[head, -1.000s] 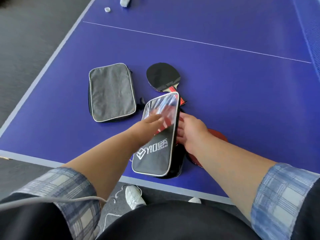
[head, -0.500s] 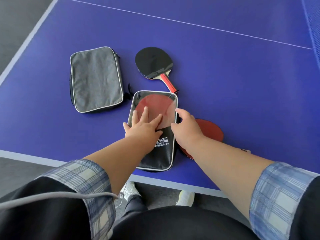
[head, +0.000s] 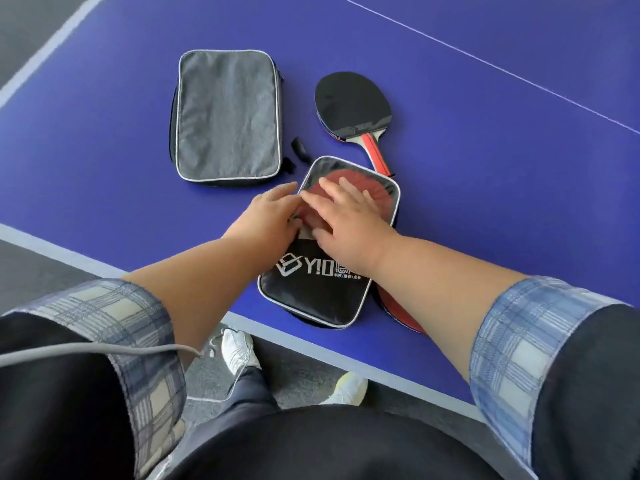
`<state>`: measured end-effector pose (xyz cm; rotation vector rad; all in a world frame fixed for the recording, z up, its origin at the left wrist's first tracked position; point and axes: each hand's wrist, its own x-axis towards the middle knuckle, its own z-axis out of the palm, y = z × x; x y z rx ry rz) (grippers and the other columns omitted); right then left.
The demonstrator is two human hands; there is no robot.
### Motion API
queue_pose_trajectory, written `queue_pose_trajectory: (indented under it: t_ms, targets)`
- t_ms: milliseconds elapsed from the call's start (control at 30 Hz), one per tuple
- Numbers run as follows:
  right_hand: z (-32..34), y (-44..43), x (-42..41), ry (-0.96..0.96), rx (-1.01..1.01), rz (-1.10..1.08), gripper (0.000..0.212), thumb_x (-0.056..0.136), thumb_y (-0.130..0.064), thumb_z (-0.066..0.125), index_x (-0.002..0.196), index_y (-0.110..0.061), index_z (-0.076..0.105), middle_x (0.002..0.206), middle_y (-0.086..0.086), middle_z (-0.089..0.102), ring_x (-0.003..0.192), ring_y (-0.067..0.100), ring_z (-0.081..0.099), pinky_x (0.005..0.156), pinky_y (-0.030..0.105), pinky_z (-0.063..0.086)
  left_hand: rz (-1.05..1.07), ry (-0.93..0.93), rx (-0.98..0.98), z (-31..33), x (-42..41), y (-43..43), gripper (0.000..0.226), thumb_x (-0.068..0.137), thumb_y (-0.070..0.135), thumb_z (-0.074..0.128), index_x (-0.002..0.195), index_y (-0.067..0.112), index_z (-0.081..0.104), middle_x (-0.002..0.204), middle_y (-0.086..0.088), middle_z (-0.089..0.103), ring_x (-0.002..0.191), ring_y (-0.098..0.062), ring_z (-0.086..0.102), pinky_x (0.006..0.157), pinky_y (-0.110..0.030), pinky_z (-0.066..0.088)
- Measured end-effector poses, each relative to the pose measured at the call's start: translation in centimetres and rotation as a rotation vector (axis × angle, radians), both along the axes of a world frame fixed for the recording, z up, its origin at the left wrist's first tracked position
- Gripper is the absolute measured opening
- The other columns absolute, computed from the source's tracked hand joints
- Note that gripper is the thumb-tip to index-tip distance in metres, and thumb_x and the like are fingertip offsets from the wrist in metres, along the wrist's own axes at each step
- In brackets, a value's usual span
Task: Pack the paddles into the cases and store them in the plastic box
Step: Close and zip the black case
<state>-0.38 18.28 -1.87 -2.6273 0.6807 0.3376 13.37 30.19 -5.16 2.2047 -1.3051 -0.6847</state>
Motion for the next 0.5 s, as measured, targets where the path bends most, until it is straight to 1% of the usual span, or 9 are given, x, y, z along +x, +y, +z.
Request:
queue_pose_trajectory:
  t_ms: [67,100,133,167,233,300,367,433,500]
  targets:
    - [-1.2,0.1,-0.3,0.145,-0.039,0.135,0.076,0.09,-0.067,0.043,0.156,-0.048,0.01,0.169,-0.002,-0.002,0.154,0.031,-0.011,0.118,0.064,-0.004,0.263,0.076,0.045,-0.6,0.8,3.0,0.046,0.097,0.017,0.048,0.141,0.03,0.047,0.146,0.003,0.044,0.116,-0.019,0.055,0.092,-0.039,0.049]
    - [-1.9,0.3,-0.6,0.201,-0.058,0.167,0.082,0.086,-0.077,0.037,0.155,-0.049,0.004,0.169,-0.003,-0.007,0.153,0.032,-0.016,0.116,0.065,-0.007,0.35,0.119,0.086,-0.9,0.9,4.6,0.048,0.096,0.014,0.044,0.141,0.031,0.046,0.141,0.005,0.047,0.102,-0.015,0.059,0.079,-0.033,0.05]
    - [-2.6,0.5,-0.8,0.233,-0.081,0.18,0.086,0.082,-0.083,0.031,0.155,-0.049,0.0,0.169,-0.004,-0.012,0.153,0.032,-0.019,0.116,0.066,-0.01,0.401,0.157,0.125,-1.2,0.8,6.1,0.051,0.093,0.01,0.041,0.139,0.032,0.047,0.136,0.007,0.052,0.092,-0.011,0.058,0.072,-0.028,0.046]
    - [-3.0,0.6,-0.9,0.244,-0.103,0.179,0.088,0.079,-0.086,0.026,0.154,-0.049,-0.003,0.168,-0.005,-0.015,0.152,0.032,-0.021,0.116,0.065,-0.011,0.419,0.187,0.162,-1.3,0.5,7.5,0.056,0.09,0.005,0.04,0.138,0.033,0.048,0.13,0.011,0.057,0.089,-0.01,0.057,0.068,-0.024,0.043]
    - [-3.6,0.7,-1.0,0.231,-0.128,0.162,0.09,0.075,-0.088,0.019,0.153,-0.05,-0.005,0.168,-0.006,-0.018,0.152,0.03,-0.022,0.115,0.063,-0.013,0.38,0.225,0.23,-1.2,-0.5,10.0,0.061,0.083,0.003,0.043,0.135,0.034,0.052,0.119,0.017,0.061,0.086,-0.007,0.057,0.068,-0.022,0.043]
    - [-4.0,0.7,-1.0,0.216,-0.143,0.16,0.092,0.074,-0.09,0.017,0.153,-0.05,-0.007,0.168,-0.007,-0.018,0.152,0.029,-0.022,0.115,0.062,-0.013,0.285,0.231,0.26,-0.8,-1.8,11.6,0.06,0.08,0.007,0.049,0.132,0.036,0.056,0.116,0.016,0.059,0.089,-0.006,0.057,0.078,-0.023,0.044]
    - [-4.0,0.7,-1.0,0.216,-0.162,0.171,0.092,0.073,-0.09,0.015,0.153,-0.051,-0.008,0.168,-0.007,-0.018,0.152,0.03,-0.022,0.116,0.062,-0.012,0.219,0.196,0.265,-0.6,-3.1,12.3,0.053,0.08,0.016,0.057,0.129,0.038,0.058,0.112,0.013,0.057,0.095,-0.007,0.056,0.085,-0.026,0.046]
    - [-4.0,0.8,-0.9,0.22,-0.168,0.176,0.093,0.072,-0.091,0.013,0.153,-0.052,-0.009,0.167,-0.008,-0.018,0.152,0.029,-0.021,0.116,0.062,-0.011,0.236,0.141,0.274,-0.4,-4.2,12.2,0.045,0.085,0.031,0.062,0.129,0.041,0.056,0.11,0.01,0.055,0.1,-0.012,0.058,0.086,-0.036,0.051]
    - [-3.8,0.9,-0.9,0.217,-0.163,0.176,0.093,0.071,-0.09,0.014,0.153,-0.052,-0.009,0.167,-0.008,-0.018,0.152,0.029,-0.022,0.117,0.062,-0.01,0.313,0.086,0.283,-0.4,-4.9,11.6,0.052,0.089,0.039,0.061,0.137,0.046,0.045,0.117,0.008,0.051,0.1,-0.018,0.059,0.082,-0.039,0.052]
